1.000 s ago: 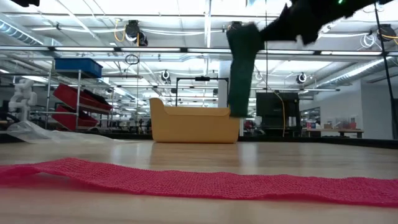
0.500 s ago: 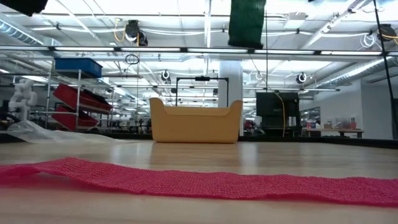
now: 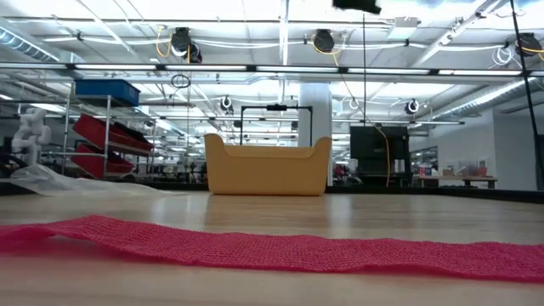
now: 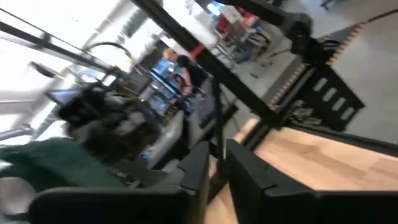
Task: Roll bandage
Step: Roll the green bandage
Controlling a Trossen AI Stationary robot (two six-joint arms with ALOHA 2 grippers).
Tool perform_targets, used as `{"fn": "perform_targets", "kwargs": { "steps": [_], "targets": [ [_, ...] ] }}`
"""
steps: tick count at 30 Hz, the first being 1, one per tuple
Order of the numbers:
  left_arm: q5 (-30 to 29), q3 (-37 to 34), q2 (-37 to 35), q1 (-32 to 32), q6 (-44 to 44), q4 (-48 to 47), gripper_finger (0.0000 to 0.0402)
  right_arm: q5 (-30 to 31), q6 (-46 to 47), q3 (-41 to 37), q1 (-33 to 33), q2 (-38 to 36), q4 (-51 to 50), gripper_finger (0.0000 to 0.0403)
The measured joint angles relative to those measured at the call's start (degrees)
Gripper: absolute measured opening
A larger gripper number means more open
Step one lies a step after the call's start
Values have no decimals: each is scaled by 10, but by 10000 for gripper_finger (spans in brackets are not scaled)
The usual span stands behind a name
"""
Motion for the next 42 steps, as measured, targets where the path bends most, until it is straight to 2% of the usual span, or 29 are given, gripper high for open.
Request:
{"fn": "perform_targets", "kwargs": {
  "steps": [4, 8, 13, 19, 23, 35, 42],
  "targets": [
    [-44, 24, 7, -7, 4, -46, 135, 0, -3, 0, 0, 0, 3, 34],
    [-147, 26, 12, -9, 59, -69, 177, 0, -2, 0, 0, 0, 6, 34],
    [-224, 26, 37, -9, 242, -55, 185, 2, -1, 0, -7, 0, 25, 34],
    [-341, 26, 48, -10, 455, 7, 185, 3, 9, 0, -17, 0, 46, 34],
    [-350, 26, 48, 1, 527, 7, 185, 1, 31, 0, -17, 0, 45, 34],
    [-302, 26, 48, 22, 582, 5, 185, 0, 102, 0, -16, 0, 14, 34],
    [-267, 32, 48, 37, 589, -23, 185, -45, 156, 0, -14, 0, -14, 34]
  ]
}}
